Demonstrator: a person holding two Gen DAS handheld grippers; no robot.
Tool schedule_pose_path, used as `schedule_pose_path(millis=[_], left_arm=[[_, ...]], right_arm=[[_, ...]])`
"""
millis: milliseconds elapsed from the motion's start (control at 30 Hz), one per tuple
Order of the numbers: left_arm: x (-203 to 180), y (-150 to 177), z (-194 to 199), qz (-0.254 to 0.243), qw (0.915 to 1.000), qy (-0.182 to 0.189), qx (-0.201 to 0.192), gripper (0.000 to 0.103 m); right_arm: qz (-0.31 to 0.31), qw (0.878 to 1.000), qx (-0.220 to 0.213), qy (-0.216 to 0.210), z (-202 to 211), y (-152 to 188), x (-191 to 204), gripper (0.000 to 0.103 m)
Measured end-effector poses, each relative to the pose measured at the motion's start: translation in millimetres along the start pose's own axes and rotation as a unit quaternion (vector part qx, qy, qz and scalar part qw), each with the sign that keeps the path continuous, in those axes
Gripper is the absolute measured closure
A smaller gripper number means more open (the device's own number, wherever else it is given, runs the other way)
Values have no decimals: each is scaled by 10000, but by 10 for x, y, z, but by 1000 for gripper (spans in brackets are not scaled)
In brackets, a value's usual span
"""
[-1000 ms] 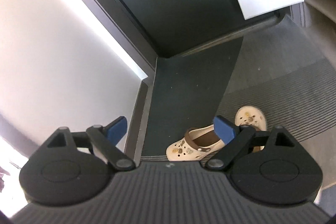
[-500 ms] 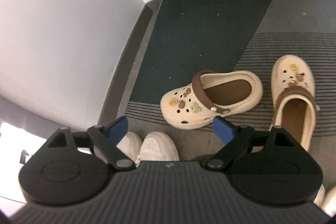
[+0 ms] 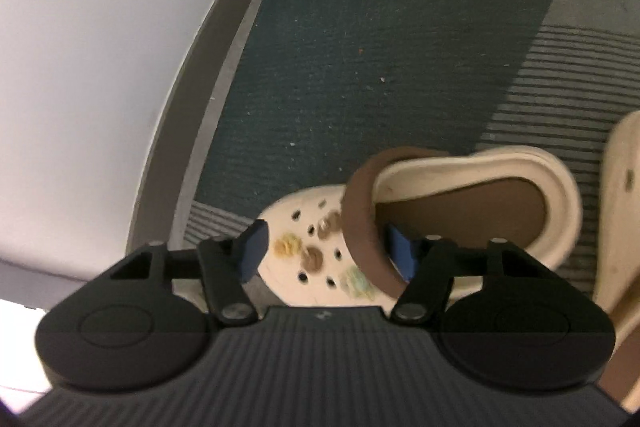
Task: Organize scattered shoes
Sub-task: 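Grasp the second clog by its strap with the right gripper and lift, then lower the cream clog beside its mate and open the right gripper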
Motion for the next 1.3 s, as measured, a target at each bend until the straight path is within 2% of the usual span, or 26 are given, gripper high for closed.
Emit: schedule_pose_path(millis=[33,100,200,300,333,367,500,567,600,633,667,700,733,767,800,900,967,1000,1067,1100,1200,1300], left_arm=[[6,1,-38,21,10000,-19,32,0],[23,-2,-109,85,9999,-21,95,0],[-9,-21,-208,351,9990,204,180,0],[3,-16,-207,539,9980,294,165,0],[4,-10,-197,588,9977,300,150,0],[5,-4,-186,638,9974,306,134,0],[-59,63,-109,684,9969,367,85,0],[-131,84,-93,659,9970,404,63,0],[-170,114,-53,585,9973,438,31,0],[-198,129,-26,520,9977,437,4,0],[-225,143,1,456,9980,434,-24,0],[-253,157,28,392,9983,431,-51,0],[-259,179,68,409,9984,356,-134,0],[-264,180,93,454,9983,310,-210,0],[-272,198,134,501,9976,226,-432,0],[-342,196,166,254,9975,134,-653,0],[-353,197,173,138,9969,53,-768,0],[-344,196,169,111,9965,-6,-824,0],[-314,169,125,75,9962,-128,-861,0],[-268,144,82,74,9958,-242,-875,0],[-177,110,45,114,9949,-413,-912,0],[-131,87,57,111,9941,-448,-985,0]], right_arm=[[8,10000,33,26,-49,-10,3,46],[-22,9999,109,127,-115,-16,-28,62],[-514,9985,144,-103,-177,-41,-185,66],[-690,9972,122,-243,-160,-54,-232,73],[-1085,9933,40,-400,-124,-43,-300,75],[-1483,9875,-105,-522,-77,-23,-363,83],[-2467,9657,-504,-640,82,44,-459,84],[-3746,9165,-1059,-917,224,204,-591,84],[-4030,9023,-1159,-998,250,247,-611,84],[-4579,8719,-1390,-1036,323,347,-606,84],[-4850,8552,-1520,-1012,369,399,-600,84],[-5253,8270,-1677,-1091,407,488,-619,84],[-5510,8066,-1777,-1197,419,554,-639,84],[-5856,7758,-1934,-1335,433,661,-661,84],[-5976,7646,-1995,-1356,438,708,-667,84],[-6594,7014,-2247,-1509,365,993,-667,83],[-6599,6977,-2268,-1623,265,1143,-617,80],[-6555,7008,-2250,-1692,244,1153,-605,81],[-6165,7331,-2128,-1929,159,1182,-539,77],[-5774,7696,-2055,-1793,167,1162,-470,74],[-5155,8134,-2085,-1707,211,1168,-347,67],[-4687,8423,-2098,-1639,342,1127,-359,55]])
Point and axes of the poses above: each gripper's, at about its wrist camera, not at the fingertips, and z roughly against the way its jaws point, x to its left, y to its underside, the point moved 1 cm from there along -z, roughly the way its jaws point, and after that the axes turned 3 degrees about y, right-handed, at the moved point
